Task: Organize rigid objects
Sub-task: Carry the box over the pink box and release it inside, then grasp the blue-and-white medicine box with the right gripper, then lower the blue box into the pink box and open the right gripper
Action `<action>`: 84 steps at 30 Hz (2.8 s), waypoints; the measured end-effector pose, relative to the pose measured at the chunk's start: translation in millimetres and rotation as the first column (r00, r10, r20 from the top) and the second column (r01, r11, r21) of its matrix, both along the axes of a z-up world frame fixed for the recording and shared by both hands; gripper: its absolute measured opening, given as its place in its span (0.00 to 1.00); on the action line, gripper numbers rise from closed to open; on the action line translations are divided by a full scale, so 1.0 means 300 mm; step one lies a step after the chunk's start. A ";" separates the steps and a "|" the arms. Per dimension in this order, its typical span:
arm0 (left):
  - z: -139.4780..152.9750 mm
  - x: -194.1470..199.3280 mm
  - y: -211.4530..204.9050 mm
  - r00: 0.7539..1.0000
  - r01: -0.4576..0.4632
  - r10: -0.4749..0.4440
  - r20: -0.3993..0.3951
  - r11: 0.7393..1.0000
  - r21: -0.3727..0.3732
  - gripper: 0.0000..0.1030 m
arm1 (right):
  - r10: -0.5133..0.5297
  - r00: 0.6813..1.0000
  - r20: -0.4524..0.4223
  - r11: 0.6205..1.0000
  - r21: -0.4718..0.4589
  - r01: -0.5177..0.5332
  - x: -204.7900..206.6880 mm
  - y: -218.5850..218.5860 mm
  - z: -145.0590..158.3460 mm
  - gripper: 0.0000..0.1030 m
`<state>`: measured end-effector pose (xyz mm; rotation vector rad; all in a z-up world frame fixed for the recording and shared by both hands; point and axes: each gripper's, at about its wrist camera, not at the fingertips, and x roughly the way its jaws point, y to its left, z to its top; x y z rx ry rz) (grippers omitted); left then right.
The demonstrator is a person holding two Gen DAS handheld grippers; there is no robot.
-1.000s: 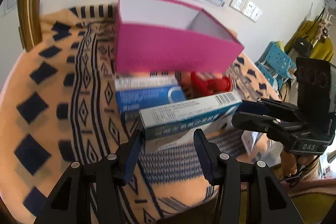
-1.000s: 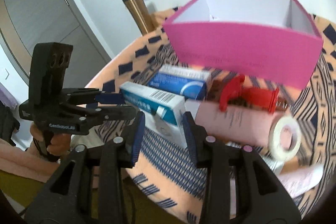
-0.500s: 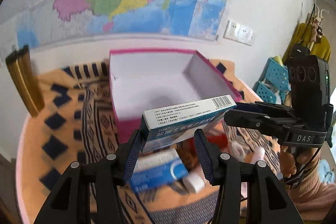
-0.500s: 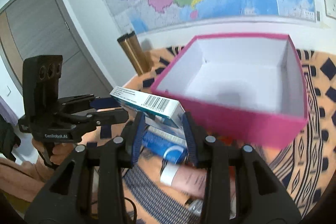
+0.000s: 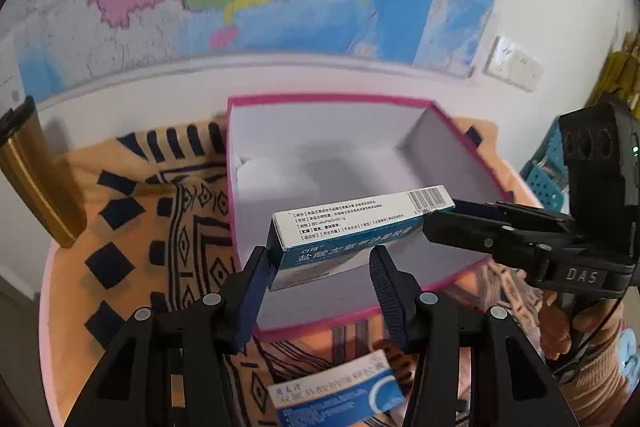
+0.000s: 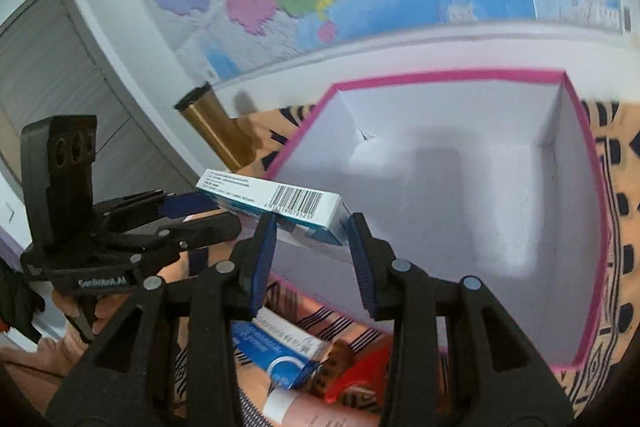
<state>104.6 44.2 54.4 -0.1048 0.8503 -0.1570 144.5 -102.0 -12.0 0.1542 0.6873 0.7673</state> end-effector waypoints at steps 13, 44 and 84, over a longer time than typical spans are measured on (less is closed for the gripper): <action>-0.067 0.029 0.012 0.999 -0.051 0.051 -0.003 0.998 0.031 0.49 | -0.062 0.993 -0.103 0.998 -0.031 0.059 0.139 0.024 -0.106 0.39; -0.329 -0.321 0.085 0.995 0.003 -0.018 -0.098 0.989 -0.151 0.57 | 0.107 0.979 -0.171 0.966 -0.216 -0.143 -0.143 0.188 -0.299 0.43; -0.038 -0.345 -0.025 0.985 0.112 -0.100 0.140 0.990 -0.082 0.53 | 0.088 0.990 0.113 0.986 -0.152 -0.071 -0.303 0.043 -0.041 0.45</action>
